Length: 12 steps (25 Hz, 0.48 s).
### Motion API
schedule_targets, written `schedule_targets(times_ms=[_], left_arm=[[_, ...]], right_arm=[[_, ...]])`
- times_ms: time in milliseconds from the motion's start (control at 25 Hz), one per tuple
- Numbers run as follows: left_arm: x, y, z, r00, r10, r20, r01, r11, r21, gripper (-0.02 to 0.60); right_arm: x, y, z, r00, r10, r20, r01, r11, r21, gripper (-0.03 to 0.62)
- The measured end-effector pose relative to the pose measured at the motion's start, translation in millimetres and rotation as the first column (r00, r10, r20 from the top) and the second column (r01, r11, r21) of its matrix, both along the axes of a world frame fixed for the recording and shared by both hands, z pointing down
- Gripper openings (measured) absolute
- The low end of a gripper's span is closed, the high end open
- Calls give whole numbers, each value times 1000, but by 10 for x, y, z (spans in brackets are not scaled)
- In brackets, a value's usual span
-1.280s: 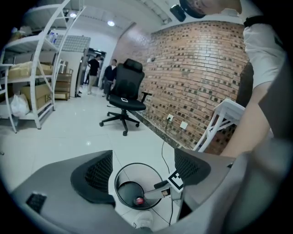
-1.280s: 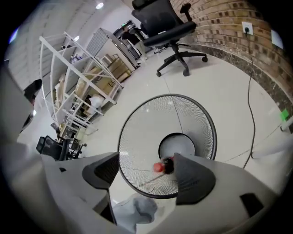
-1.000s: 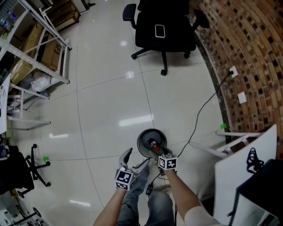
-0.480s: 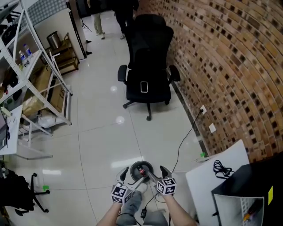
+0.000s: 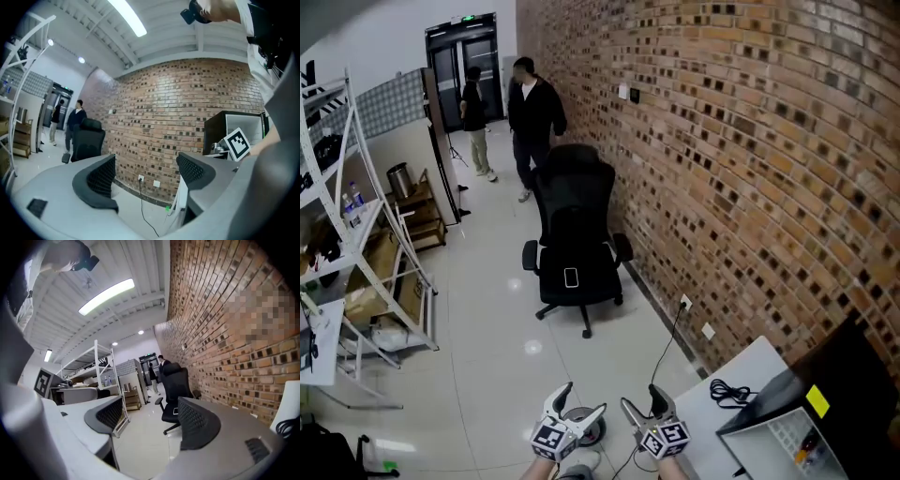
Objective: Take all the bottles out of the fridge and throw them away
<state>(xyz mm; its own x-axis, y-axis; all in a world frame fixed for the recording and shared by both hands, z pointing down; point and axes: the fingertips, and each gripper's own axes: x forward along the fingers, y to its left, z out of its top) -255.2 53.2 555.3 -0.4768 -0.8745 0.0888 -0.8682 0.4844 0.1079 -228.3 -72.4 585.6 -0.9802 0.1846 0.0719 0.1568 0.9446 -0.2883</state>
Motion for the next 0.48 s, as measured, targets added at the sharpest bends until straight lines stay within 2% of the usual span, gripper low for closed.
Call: schedule_targets(times_ms=[120,240,480], left_arm=[[98,-258,-499,999,33,25,-35,998,57,403],[219,-470,-735,991,102,82,-108,992,68,403],[601,-929,-1116,960,240,146,-255,963,93,403]], right_arm=[[195,-278,-420,995,69,69,-71,997,21,400],[456,-496,-801,984,134,121,-140,989,47,400],[1067,-883,-1252,946,262,190,-286,952,109,400]])
